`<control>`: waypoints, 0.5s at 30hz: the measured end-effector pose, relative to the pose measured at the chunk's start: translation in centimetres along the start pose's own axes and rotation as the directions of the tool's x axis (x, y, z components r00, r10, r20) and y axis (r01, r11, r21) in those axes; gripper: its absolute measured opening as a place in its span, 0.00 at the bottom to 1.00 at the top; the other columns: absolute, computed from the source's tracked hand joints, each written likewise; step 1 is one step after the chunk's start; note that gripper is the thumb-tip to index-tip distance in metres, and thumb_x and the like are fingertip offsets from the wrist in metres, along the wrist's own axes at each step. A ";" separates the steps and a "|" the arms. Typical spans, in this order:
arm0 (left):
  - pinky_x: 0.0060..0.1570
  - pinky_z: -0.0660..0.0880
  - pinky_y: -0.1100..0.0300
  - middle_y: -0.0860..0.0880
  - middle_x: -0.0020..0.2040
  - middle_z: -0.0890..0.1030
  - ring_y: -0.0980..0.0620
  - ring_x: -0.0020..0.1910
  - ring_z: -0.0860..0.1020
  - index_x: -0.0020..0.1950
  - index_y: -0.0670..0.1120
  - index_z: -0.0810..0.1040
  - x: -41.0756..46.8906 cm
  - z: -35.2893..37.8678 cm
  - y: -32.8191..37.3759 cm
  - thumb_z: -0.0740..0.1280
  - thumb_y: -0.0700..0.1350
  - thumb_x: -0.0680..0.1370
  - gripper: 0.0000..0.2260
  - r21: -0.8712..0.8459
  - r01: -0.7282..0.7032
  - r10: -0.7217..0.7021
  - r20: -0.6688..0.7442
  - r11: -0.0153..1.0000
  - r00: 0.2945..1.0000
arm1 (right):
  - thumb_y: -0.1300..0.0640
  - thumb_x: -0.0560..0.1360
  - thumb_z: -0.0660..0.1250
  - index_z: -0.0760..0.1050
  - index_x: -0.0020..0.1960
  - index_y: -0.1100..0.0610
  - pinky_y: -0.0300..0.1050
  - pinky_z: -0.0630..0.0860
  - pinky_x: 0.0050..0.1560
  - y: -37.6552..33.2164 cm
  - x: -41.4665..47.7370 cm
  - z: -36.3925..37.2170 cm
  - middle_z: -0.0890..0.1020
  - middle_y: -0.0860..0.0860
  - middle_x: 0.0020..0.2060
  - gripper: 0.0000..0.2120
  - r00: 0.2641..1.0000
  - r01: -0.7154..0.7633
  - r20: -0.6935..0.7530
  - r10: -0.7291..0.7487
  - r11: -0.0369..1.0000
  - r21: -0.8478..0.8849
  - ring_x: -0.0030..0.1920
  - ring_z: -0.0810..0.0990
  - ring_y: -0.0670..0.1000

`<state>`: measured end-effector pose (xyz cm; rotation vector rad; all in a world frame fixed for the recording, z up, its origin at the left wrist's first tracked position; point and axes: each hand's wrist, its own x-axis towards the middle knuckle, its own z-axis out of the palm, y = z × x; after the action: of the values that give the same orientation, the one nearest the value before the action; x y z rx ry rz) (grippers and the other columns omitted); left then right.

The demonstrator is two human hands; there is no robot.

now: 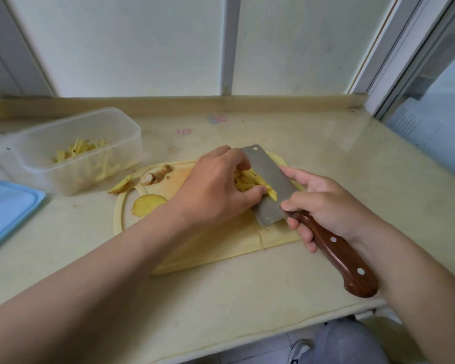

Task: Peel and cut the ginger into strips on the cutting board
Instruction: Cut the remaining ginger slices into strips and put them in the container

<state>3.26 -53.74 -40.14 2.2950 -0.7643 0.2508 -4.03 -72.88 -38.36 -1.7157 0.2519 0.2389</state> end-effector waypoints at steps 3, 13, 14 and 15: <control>0.49 0.74 0.56 0.51 0.46 0.77 0.50 0.45 0.76 0.52 0.46 0.78 0.2 -0.9 0.5 0.68 0.58 0.67 0.21 0.011 0.012 -0.012 -0.023 1.000 1.000 | 0.70 0.79 0.62 0.71 0.66 0.40 0.41 0.70 0.19 -0.8 0.1 0.5 0.74 0.57 0.27 0.27 1.000 0.014 0.018 -0.014 1.000 0.013 0.20 0.69 0.51; 0.56 0.73 0.52 0.49 0.57 0.76 0.47 0.55 0.75 0.66 0.50 0.74 0.7 -5.5 1.6 0.66 0.70 0.72 0.31 0.337 0.018 -0.065 0.128 0.941 0.990 | 0.70 0.79 0.61 0.73 0.69 0.43 0.41 0.70 0.19 -2.8 0.8 3.8 0.75 0.56 0.26 0.27 0.995 0.069 0.066 -0.072 0.996 0.057 0.20 0.71 0.51; 0.56 0.71 0.53 0.48 0.58 0.76 0.46 0.56 0.75 0.67 0.51 0.74 0.6 -6.0 1.3 0.66 0.70 0.72 0.31 0.375 0.016 -0.073 0.136 0.927 0.988 | 0.70 0.79 0.61 0.72 0.70 0.44 0.41 0.70 0.19 -3.0 1.0 4.5 0.75 0.56 0.26 0.28 0.994 0.072 0.076 -0.077 0.995 0.064 0.20 0.71 0.51; 0.56 0.70 0.53 0.48 0.59 0.76 0.45 0.57 0.75 0.67 0.52 0.74 0.5 -6.7 1.1 0.66 0.70 0.73 0.31 0.411 0.012 -0.076 0.139 0.912 0.987 | 0.71 0.79 0.61 0.73 0.69 0.44 0.41 0.70 0.20 -3.3 1.2 5.2 0.75 0.56 0.26 0.27 0.993 0.075 0.088 -0.082 0.995 0.073 0.20 0.71 0.51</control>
<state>3.26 -50.11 -34.44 2.7524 -0.7937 0.2336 -2.01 -67.24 -36.40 -1.6379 0.1239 0.2470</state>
